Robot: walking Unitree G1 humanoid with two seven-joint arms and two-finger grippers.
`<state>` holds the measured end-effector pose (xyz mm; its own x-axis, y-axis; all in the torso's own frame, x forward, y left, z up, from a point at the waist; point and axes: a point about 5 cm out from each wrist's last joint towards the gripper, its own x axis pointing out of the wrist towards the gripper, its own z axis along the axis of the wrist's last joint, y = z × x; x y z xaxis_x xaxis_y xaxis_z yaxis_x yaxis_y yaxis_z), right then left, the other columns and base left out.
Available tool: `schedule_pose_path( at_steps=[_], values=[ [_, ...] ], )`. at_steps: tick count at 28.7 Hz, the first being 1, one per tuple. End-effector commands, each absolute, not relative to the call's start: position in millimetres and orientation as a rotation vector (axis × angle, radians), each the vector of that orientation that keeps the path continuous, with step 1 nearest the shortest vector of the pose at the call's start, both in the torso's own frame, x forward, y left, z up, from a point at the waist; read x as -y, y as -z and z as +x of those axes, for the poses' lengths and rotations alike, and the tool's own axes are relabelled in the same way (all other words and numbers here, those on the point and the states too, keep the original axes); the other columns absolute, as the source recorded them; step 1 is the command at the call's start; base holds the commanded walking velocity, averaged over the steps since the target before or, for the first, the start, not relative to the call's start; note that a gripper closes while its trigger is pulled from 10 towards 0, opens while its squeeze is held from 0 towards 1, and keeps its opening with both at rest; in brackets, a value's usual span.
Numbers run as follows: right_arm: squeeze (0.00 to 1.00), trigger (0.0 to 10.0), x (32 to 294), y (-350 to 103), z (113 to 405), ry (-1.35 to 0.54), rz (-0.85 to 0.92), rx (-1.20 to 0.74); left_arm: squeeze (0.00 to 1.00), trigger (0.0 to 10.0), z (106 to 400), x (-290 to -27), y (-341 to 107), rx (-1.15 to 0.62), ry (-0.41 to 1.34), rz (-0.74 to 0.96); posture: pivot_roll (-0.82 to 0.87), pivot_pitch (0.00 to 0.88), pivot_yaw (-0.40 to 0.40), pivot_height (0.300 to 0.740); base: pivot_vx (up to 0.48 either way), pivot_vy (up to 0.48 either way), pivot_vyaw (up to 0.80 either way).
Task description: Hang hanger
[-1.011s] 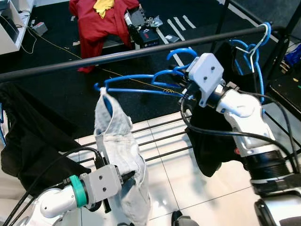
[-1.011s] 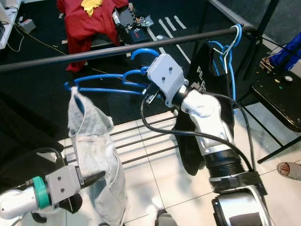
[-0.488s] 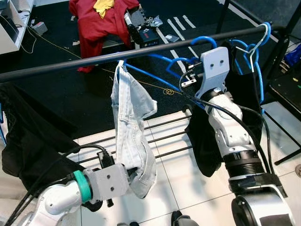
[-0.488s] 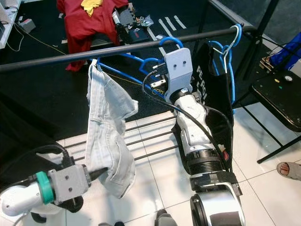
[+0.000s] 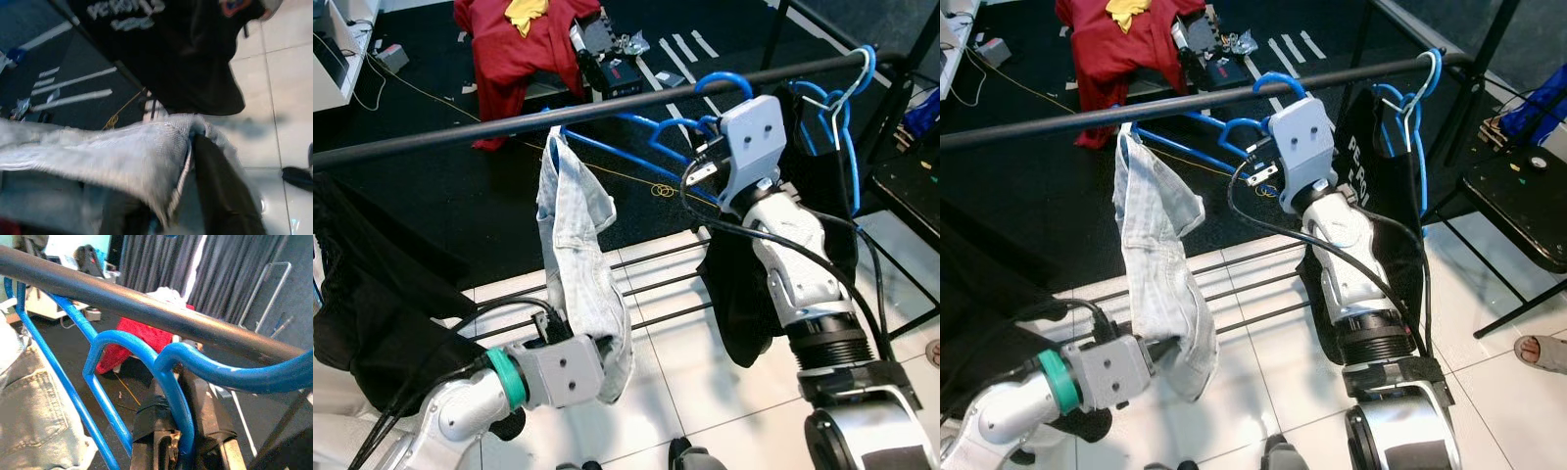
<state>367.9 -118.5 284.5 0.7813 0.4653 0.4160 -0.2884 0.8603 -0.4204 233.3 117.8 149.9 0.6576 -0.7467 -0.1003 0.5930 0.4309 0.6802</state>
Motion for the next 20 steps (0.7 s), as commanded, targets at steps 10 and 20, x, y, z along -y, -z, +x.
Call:
schedule_pose_path(
  at_steps=[10, 20],
  values=[
    [0.00, 10.0, 110, -349, 356, -0.473, -0.317, 0.786, 0.00, 10.0, 227, -103, -138, 0.253, 1.006, 0.776, -0.16, 0.139, 0.073, 0.740, 0.000, 0.000, 0.00],
    [0.00, 10.0, 115, -412, 324, -0.708, -0.369, 0.940, 0.00, 10.0, 262, -81, -124, 0.302, 0.893, 0.929, -0.21, 0.148, 0.076, 0.740, 0.000, 0.000, 0.00]
  ],
)
